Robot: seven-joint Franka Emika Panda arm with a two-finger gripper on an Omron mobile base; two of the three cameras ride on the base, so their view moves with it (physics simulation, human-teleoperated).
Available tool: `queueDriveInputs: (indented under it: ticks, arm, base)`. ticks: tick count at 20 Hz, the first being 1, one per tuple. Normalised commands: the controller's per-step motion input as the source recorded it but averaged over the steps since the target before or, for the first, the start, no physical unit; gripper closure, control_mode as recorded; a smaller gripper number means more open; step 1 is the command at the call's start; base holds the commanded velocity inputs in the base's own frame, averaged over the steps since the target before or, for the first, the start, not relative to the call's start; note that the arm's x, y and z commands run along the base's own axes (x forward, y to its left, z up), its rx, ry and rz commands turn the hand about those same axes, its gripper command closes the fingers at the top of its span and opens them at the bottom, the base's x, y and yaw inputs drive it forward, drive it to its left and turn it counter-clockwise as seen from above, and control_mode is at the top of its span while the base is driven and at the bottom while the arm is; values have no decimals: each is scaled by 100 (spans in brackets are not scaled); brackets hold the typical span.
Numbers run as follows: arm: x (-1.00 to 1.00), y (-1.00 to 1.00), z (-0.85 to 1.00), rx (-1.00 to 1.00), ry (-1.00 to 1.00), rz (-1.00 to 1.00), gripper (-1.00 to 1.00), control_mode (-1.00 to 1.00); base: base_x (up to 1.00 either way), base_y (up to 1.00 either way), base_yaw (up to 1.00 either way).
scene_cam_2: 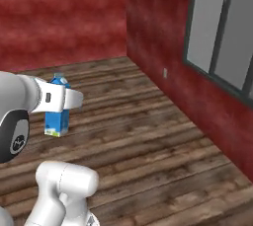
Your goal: Take out the milk from the fridge and place it on the tray on the counter. Then take the sugar cube near the tray and place it in the tray.
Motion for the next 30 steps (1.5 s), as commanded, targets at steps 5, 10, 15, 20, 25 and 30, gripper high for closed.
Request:
queueDriveInputs:
  ticks: [5,10,15,20,25,30]
  arm:
    - [0,0,0,0,0,0,100,100]
    - [0,0,0,0,0,0,100,100]
    - [0,0,0,0,0,0,100,100]
    - [0,0,0,0,0,0,100,100]
    - [0,0,0,0,0,0,100,100]
    - [0,0,0,0,0,0,100,100]
  base:
    - [0,0,100]
    - [0,0,100]
    - [37,2,93]
    - [100,95,27]
    - [100,100,0]
    - [100,100,6]
